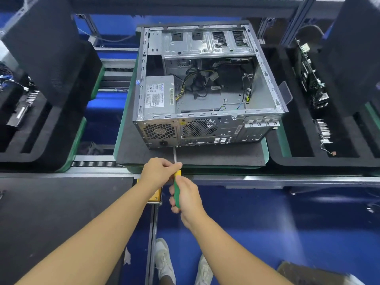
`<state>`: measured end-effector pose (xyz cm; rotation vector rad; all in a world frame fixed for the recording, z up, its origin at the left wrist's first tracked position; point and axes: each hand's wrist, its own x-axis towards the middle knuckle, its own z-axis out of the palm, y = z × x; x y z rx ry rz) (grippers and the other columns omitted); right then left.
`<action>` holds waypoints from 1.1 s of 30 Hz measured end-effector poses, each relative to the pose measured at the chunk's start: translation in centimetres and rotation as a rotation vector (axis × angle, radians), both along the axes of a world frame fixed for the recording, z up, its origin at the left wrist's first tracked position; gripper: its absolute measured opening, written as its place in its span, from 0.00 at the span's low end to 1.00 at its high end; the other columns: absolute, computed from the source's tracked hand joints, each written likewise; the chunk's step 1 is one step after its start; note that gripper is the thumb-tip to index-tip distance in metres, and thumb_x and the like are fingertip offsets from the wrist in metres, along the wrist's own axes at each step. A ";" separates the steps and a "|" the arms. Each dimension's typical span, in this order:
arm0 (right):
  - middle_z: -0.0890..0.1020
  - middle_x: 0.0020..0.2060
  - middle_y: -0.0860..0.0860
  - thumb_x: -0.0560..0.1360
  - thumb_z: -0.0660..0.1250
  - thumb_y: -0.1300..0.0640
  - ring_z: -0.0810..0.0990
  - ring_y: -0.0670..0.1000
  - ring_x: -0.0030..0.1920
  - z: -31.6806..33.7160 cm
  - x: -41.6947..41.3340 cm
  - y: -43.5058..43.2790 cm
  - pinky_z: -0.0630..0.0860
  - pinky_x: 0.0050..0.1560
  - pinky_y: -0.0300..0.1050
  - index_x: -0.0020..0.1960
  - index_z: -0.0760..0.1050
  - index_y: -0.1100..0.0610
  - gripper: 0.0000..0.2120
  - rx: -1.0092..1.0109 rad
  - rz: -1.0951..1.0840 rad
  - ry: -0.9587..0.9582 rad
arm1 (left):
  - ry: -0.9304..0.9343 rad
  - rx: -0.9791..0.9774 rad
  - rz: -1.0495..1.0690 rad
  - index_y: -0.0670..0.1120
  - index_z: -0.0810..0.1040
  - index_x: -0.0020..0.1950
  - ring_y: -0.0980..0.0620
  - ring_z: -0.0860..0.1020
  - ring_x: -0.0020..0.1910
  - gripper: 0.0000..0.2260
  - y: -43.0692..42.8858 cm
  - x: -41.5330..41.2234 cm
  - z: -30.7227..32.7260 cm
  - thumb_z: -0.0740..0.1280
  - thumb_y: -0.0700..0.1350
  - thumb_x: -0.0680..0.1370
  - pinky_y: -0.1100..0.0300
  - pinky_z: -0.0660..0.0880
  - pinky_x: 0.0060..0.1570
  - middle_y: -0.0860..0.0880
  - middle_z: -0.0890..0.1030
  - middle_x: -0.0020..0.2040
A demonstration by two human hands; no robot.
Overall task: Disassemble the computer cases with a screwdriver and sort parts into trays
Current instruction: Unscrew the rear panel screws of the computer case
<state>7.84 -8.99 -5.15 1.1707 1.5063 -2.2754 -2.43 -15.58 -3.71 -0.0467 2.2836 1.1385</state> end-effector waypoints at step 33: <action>0.74 0.33 0.51 0.81 0.62 0.48 0.67 0.47 0.23 -1.1 0.8 0.9 0.58 0.18 0.37 0.55 0.76 0.57 0.13 -0.559 -0.200 0.073 | -0.101 0.177 -0.030 0.46 0.86 0.42 0.51 0.80 0.34 0.10 -0.2 0.3 -0.9 0.70 0.50 0.79 0.58 0.82 0.39 0.46 0.81 0.32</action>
